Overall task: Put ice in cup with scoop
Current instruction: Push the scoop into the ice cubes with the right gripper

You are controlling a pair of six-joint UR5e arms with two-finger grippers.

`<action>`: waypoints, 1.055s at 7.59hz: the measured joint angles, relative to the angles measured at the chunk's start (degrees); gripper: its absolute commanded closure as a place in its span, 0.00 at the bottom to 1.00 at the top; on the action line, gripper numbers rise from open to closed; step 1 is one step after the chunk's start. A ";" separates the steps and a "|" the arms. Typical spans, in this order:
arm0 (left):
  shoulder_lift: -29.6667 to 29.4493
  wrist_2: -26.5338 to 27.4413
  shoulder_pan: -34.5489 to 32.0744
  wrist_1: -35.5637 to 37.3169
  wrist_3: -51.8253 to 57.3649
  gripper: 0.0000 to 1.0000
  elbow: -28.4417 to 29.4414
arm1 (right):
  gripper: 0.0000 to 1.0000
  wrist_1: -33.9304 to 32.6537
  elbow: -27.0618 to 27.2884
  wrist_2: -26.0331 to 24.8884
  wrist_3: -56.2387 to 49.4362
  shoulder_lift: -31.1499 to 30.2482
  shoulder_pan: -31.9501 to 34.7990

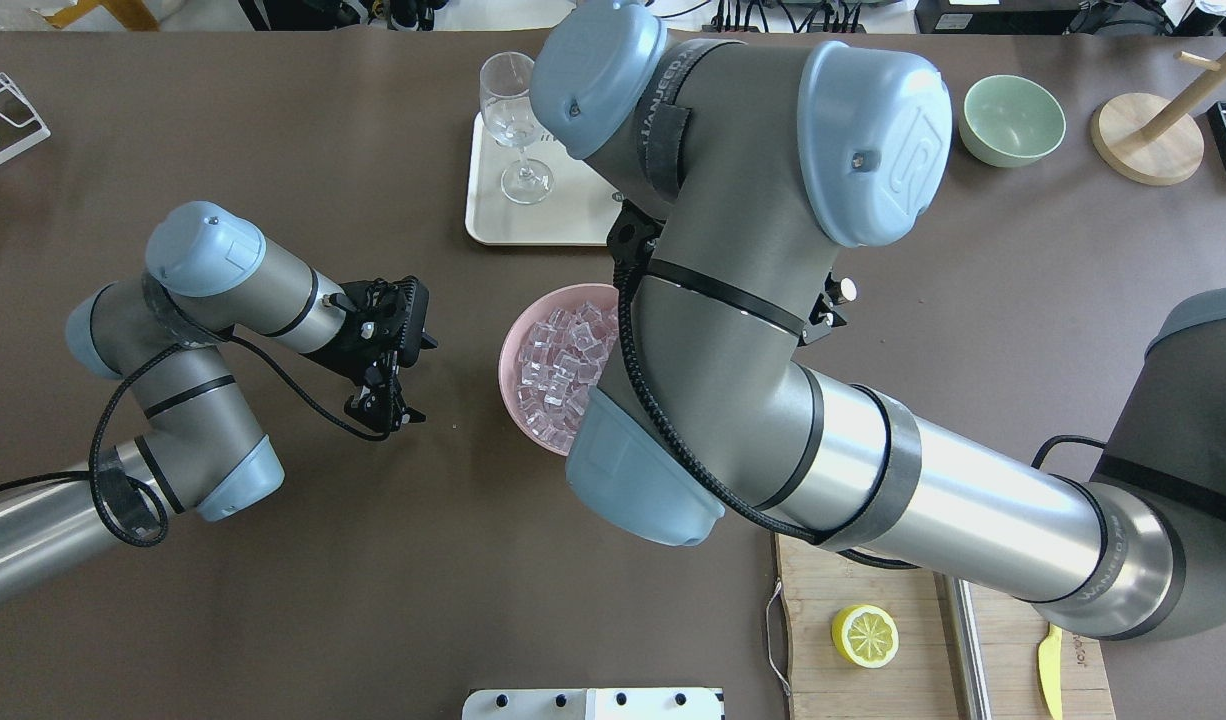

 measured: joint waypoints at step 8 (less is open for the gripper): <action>-7.05 0.82 2.38 5.63 -4.38 0.01 0.79 | 1.00 1.64 -11.33 -3.01 0.63 5.17 -3.37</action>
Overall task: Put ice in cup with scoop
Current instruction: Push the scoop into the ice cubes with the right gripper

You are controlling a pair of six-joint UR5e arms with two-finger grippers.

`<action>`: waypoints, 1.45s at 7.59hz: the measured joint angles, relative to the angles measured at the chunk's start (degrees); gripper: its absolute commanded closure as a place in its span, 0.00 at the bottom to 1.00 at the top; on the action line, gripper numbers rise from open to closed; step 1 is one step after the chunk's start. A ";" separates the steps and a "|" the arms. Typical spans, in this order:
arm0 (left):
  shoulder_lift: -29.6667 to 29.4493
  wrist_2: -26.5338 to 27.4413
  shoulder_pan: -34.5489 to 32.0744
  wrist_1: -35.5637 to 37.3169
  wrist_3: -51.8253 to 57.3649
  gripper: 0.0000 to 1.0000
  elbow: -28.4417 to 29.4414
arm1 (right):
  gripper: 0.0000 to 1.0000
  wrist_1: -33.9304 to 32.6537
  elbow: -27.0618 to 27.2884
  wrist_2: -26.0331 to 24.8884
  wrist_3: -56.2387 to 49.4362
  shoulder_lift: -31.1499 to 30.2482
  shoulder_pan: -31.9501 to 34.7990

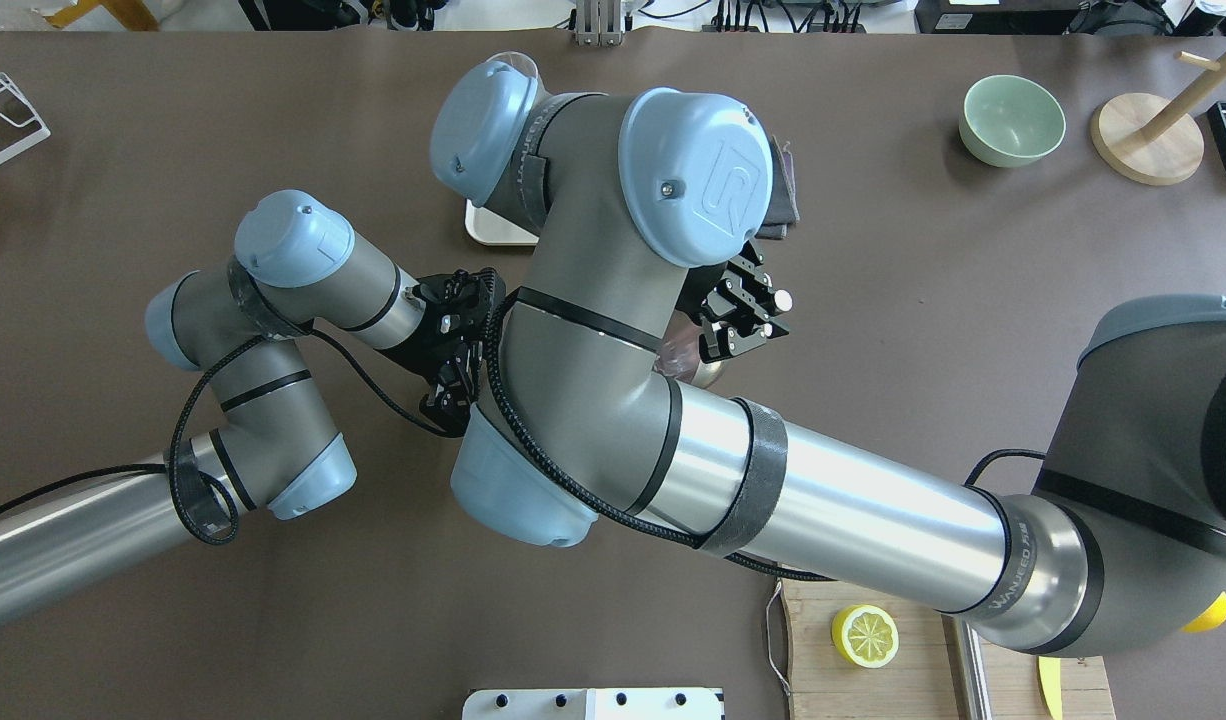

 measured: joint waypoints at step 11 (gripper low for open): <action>-0.35 0.01 0.06 0.09 -0.06 0.01 0.18 | 1.00 11.23 1.46 -1.47 5.33 -2.46 -2.41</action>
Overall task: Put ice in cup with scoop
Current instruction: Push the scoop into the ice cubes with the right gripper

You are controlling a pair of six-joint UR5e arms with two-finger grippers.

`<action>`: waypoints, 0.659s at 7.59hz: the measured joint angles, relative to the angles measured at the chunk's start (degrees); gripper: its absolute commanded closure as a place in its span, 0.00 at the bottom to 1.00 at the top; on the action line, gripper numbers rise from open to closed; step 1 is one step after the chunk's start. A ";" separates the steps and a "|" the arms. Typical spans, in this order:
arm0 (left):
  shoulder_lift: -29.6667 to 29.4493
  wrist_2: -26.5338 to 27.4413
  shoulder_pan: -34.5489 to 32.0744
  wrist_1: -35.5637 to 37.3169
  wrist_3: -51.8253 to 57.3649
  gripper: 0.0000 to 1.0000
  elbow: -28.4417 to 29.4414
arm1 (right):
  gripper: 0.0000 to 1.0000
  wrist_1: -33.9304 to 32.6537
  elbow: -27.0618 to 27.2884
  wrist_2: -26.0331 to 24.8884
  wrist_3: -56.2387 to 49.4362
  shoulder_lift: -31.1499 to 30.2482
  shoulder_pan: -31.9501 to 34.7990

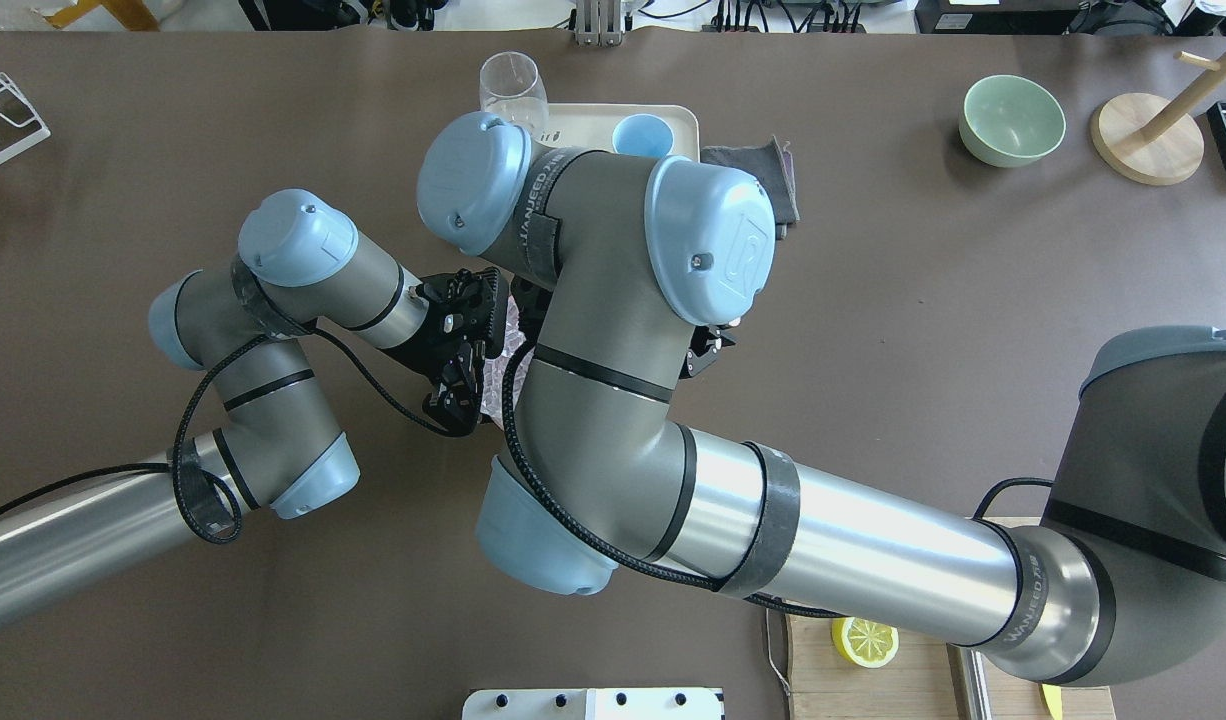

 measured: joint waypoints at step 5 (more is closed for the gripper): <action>0.00 0.00 -0.02 0.01 0.00 0.01 0.00 | 1.00 7.92 10.43 0.60 2.66 -8.86 -0.01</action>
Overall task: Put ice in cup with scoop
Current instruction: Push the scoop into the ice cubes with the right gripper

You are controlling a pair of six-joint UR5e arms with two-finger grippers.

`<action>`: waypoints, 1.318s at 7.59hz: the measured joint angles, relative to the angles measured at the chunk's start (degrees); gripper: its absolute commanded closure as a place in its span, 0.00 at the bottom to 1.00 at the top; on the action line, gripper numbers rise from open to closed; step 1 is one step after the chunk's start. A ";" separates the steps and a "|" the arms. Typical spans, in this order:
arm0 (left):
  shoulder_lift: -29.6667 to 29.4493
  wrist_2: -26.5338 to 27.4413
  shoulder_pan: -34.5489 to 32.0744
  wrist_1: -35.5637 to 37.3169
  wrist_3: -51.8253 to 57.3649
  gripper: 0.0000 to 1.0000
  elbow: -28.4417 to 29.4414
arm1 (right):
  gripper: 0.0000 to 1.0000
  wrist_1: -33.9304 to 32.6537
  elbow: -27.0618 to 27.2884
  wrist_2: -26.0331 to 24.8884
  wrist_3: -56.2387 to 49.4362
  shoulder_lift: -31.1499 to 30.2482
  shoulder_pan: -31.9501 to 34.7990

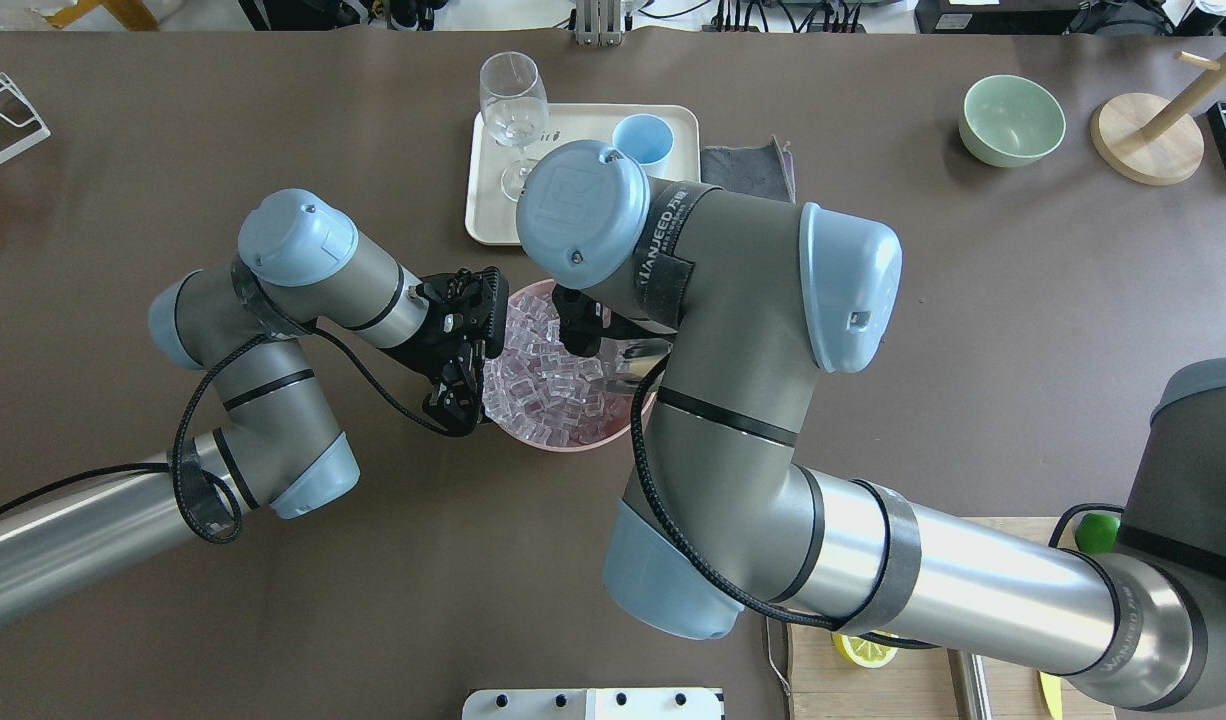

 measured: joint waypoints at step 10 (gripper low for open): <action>0.00 -0.01 0.00 -0.02 0.00 0.01 0.00 | 1.00 19.86 6.24 3.92 7.45 -11.81 -0.07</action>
